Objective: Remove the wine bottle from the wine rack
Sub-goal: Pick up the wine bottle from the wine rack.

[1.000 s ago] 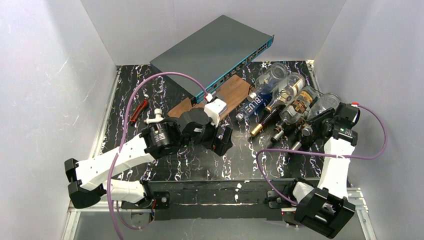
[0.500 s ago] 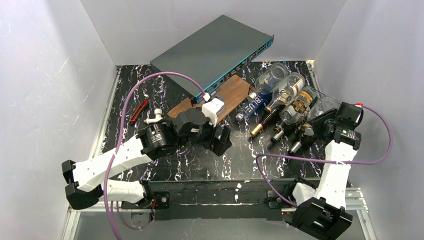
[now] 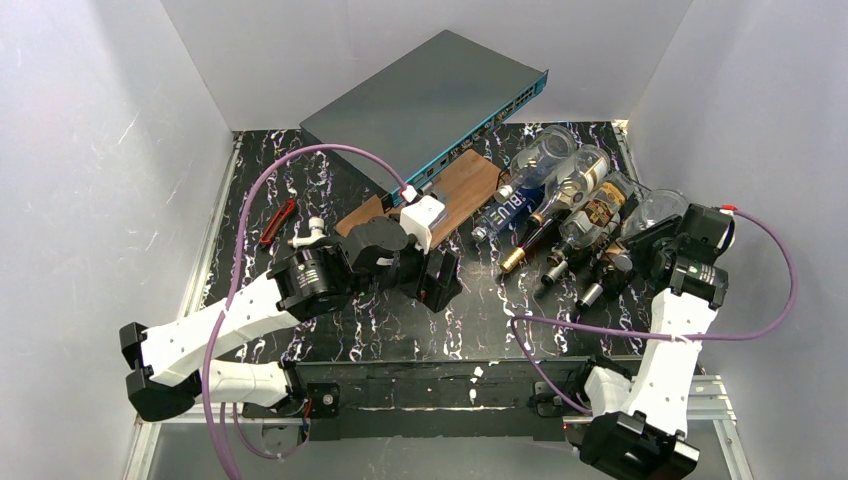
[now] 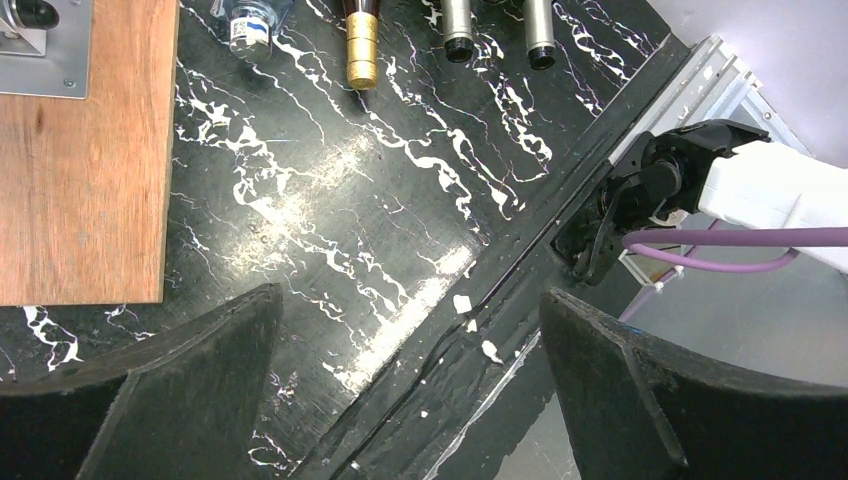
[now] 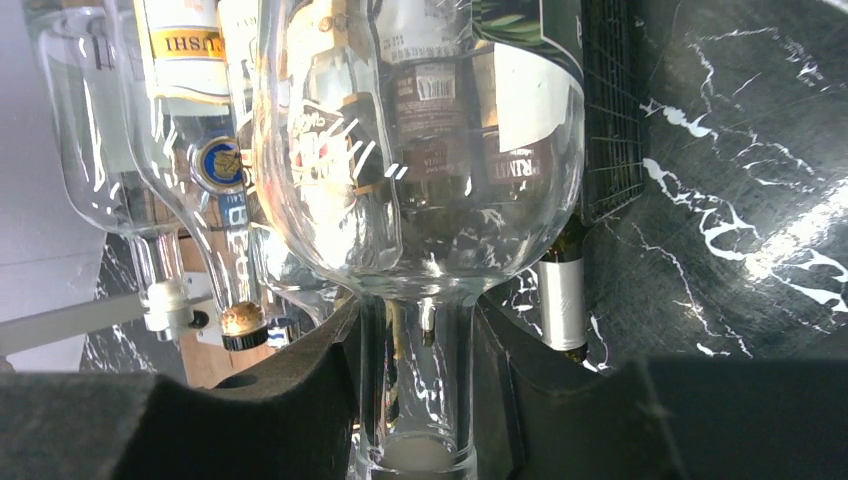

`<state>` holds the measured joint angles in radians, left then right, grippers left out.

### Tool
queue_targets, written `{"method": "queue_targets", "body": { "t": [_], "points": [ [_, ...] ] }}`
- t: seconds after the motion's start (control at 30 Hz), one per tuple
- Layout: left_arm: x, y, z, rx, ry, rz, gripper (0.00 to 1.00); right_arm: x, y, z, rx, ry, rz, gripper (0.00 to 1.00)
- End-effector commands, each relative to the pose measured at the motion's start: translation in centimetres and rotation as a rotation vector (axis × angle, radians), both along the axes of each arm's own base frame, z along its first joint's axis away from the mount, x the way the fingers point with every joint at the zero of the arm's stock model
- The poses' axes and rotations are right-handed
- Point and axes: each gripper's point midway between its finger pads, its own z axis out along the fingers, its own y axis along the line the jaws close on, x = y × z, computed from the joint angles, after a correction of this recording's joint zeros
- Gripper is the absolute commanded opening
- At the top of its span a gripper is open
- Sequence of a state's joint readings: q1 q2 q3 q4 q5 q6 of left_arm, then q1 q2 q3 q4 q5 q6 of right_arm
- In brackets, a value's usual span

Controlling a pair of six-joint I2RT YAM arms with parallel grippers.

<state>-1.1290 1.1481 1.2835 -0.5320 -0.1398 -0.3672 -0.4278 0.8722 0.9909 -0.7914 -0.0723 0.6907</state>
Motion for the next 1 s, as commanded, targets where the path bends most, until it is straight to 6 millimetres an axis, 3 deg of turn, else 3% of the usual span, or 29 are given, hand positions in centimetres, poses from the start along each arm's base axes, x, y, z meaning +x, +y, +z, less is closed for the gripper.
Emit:
{"method": "queue_targets", "body": {
  "t": [0.0, 0.33, 0.53, 0.97],
  "points": [
    [-0.4, 0.6, 0.9, -0.029, -0.018, -0.004, 0.99, 1.8, -3.0, 10.0, -0.194, -0.318, -0.096, 0.01],
    [-0.5, 0.9, 1.0, -0.042, -0.023, -0.002, 0.99, 2.1, -1.8, 12.6, -0.199, -0.389, -0.029, 0.01],
    [-0.5, 0.8, 1.0, -0.042, -0.023, -0.002, 0.99, 2.5, -0.9, 12.5, -0.175, -0.401, 0.021, 0.01],
    [-0.4, 0.8, 1.4, -0.049, -0.027, -0.001, 0.99, 3.0, 1.9, 14.5, -0.155, -0.465, 0.185, 0.01]
  ]
}}
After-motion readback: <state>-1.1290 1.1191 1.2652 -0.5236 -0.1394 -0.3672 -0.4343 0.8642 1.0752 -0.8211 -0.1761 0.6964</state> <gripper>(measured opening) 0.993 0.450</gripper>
